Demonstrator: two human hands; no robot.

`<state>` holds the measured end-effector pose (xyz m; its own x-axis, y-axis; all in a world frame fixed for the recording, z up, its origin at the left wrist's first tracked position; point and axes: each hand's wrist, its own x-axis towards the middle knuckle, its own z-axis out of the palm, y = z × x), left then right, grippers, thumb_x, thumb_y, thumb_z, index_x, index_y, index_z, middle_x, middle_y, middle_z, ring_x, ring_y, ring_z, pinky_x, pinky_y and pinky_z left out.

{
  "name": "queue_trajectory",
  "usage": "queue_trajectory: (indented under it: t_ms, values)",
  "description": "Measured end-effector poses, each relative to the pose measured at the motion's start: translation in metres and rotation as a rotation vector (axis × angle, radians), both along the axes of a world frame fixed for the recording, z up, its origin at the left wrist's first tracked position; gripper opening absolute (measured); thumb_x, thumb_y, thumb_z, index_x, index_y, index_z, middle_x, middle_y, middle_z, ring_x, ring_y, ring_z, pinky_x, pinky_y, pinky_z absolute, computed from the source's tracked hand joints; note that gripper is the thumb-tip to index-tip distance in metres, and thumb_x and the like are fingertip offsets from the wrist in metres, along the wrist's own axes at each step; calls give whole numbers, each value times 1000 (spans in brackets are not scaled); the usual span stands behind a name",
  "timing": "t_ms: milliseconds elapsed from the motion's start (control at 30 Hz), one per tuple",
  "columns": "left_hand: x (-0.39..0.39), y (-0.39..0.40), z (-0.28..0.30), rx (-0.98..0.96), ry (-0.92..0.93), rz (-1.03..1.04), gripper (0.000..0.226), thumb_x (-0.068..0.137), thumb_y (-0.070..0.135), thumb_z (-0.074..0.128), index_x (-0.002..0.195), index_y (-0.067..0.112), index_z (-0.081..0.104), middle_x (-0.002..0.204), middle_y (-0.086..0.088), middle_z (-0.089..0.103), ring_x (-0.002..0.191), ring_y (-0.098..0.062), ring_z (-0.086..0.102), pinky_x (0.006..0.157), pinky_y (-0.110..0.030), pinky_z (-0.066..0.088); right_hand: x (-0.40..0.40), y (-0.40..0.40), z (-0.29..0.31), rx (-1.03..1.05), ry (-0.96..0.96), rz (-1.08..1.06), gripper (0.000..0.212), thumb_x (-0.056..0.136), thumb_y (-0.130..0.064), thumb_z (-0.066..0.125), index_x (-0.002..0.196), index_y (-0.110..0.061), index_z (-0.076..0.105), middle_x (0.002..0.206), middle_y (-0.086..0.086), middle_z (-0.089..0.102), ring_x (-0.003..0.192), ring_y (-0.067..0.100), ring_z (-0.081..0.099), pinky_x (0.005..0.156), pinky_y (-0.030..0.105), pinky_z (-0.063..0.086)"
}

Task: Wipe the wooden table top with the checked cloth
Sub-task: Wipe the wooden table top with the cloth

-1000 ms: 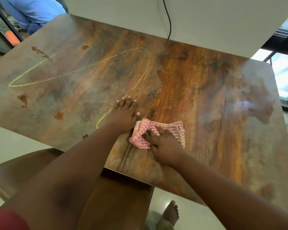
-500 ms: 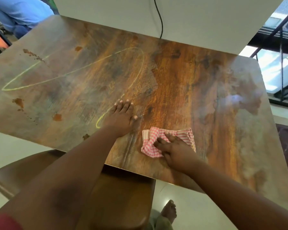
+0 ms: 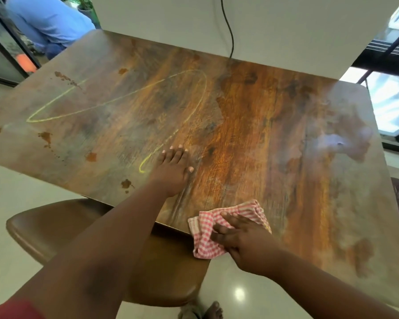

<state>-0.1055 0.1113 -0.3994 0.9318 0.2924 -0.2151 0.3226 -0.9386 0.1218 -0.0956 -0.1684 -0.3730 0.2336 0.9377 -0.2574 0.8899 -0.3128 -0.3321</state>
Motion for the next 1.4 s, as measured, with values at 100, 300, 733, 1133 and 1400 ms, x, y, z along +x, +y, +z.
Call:
queue_trajectory:
  t_ms: [100, 300, 733, 1133, 1400]
  values:
    - [-7, -6, 3, 0, -2, -21, 62, 102, 46, 16, 154, 15, 4, 162, -6, 1, 148, -25, -7, 118, -40, -9, 11, -7, 1, 1, 2, -90, 45, 93, -34, 39, 138, -42, 40, 149, -19, 31, 145, 16, 15, 115, 34, 7]
    - [-28, -12, 6, 7, 12, -2, 62, 102, 45, 18, 154, 15, 3, 162, -6, 0, 148, -25, -7, 118, -39, -7, -3, 51, -6, -10, -52, -201, 50, 96, -39, 35, 145, -37, 25, 156, -8, 20, 146, 23, 8, 116, 42, 7]
    - [-61, 66, 31, 137, 36, 16, 62, 103, 44, 18, 154, 14, 2, 162, -8, 0, 148, -27, -3, 120, -42, -2, -9, 67, -1, 26, 21, -22, 43, 94, -26, 44, 135, -40, 45, 149, -17, 33, 143, 15, 20, 115, 32, 13]
    - [-59, 123, 27, 9, 16, -38, 60, 103, 41, 20, 154, 14, 2, 162, -7, 0, 148, -26, -3, 119, -40, -3, -36, 174, -4, -13, -2, -115, 47, 97, -33, 39, 143, -34, 32, 155, -7, 23, 145, 24, 7, 116, 38, 7]
    - [-64, 163, 18, -13, 2, -72, 63, 102, 48, 15, 154, 16, 2, 162, -6, 2, 149, -25, -2, 120, -41, -1, -25, 106, 10, -46, 51, -216, 41, 91, -25, 49, 131, -35, 52, 149, -9, 36, 143, 16, 21, 114, 31, 18]
